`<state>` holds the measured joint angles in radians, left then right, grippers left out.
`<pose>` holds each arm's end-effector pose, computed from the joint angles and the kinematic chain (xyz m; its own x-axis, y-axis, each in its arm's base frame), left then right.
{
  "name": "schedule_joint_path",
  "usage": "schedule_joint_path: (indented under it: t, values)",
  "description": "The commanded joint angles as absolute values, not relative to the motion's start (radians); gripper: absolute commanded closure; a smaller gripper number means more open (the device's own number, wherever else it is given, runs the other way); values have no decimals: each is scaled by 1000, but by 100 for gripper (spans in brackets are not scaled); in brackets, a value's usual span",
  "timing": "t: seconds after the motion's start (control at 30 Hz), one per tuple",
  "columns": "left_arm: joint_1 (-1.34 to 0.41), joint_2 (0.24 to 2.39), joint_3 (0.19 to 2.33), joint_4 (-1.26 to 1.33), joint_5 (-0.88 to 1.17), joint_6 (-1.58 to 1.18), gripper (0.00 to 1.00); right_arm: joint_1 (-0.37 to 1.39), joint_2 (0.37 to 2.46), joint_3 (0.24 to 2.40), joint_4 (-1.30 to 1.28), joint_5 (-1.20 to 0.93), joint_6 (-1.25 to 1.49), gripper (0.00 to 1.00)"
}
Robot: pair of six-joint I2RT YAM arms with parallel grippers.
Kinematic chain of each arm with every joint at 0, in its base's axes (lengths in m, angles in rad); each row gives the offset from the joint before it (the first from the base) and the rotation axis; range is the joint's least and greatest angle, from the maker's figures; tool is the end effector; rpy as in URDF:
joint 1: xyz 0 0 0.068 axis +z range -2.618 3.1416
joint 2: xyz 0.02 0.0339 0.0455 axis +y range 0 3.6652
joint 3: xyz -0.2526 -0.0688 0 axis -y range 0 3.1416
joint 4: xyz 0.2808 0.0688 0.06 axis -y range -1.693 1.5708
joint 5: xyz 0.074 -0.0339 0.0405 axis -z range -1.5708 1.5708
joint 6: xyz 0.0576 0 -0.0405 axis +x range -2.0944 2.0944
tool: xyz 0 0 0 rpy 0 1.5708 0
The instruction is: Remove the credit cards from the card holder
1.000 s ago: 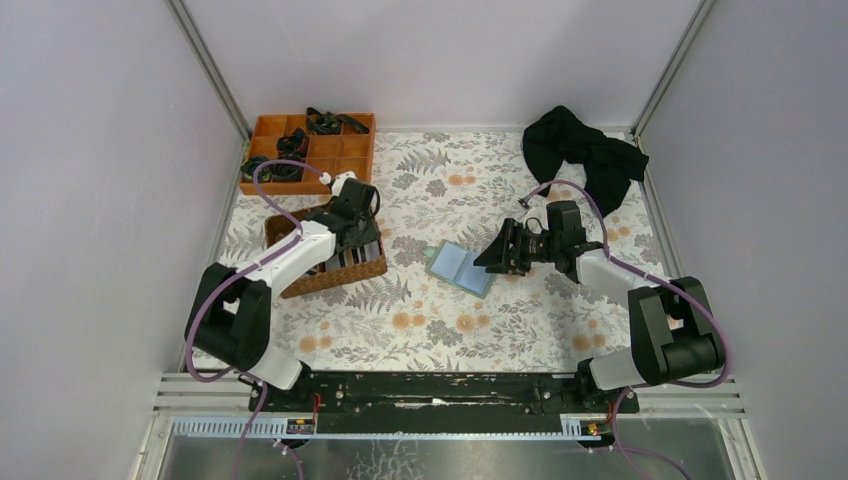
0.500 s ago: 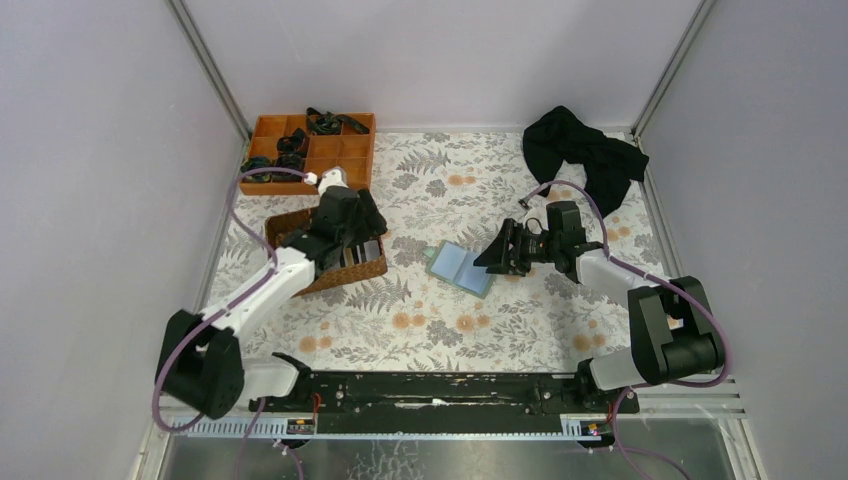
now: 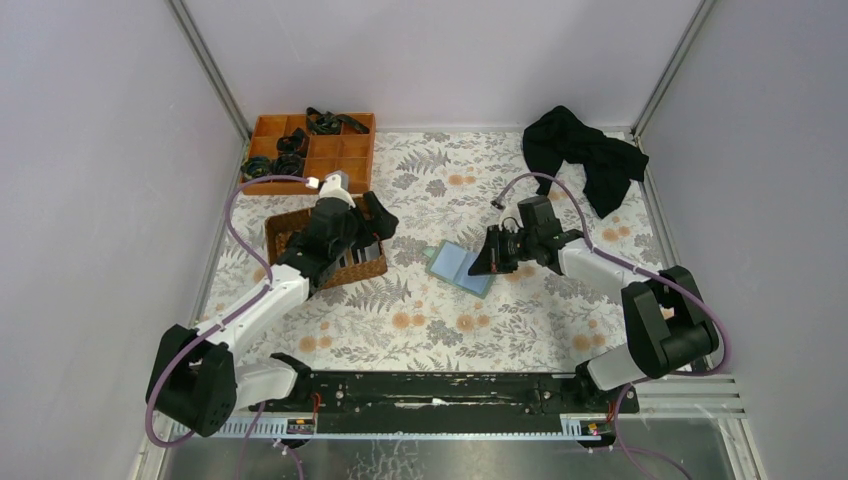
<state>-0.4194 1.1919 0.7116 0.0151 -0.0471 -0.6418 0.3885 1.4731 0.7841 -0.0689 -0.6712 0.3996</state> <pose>0.2942 -0.1282 0.2126 -0.5487 -0.4101 -0.7285 0.0498 0.8539 -0.5181 0.2981 0.1607 0.1508 -0.8641 -0.0245 -0.5027 -0.4109 0.6113 0.6764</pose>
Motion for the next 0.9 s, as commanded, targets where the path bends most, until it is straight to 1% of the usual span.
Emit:
schedule_joint_path:
  t: [0.0,0.2,0.23,0.27,0.33,0.37,0.4,0.43,0.47,0.63,0.87]
  values:
    - [-425,1174,710,87,-34,-641,0,403,1504,836,-91,-616,377,100]
    - [-425,1174,707,74,-42,-644,0,403,1490,845,-117,-552,360,99]
    - [-424,1179,710,74,-40,-642,0,403,1490,848,-124,-543,353,96]
    - [-425,1184,713,74,-35,-642,0,403,1488,853,-129,-538,348,85]
    - [-425,1191,719,74,-28,-641,0,402,1485,861,-140,-528,344,55]
    - [-425,1194,720,73,-23,-641,0,403,1484,863,-141,-524,344,38]
    - [-425,1196,721,73,-22,-642,0,403,1482,865,-141,-521,344,26]
    - [-425,1198,722,72,-24,-645,0,403,1480,864,-141,-519,346,19]
    - [-425,1199,722,69,-27,-646,0,403,1478,862,-139,-516,346,13]
    - [-425,1196,723,61,-40,-648,0,403,1480,859,-138,-512,347,3]
    - [-425,1204,742,14,-53,-661,0,403,1466,842,-139,-496,337,1]
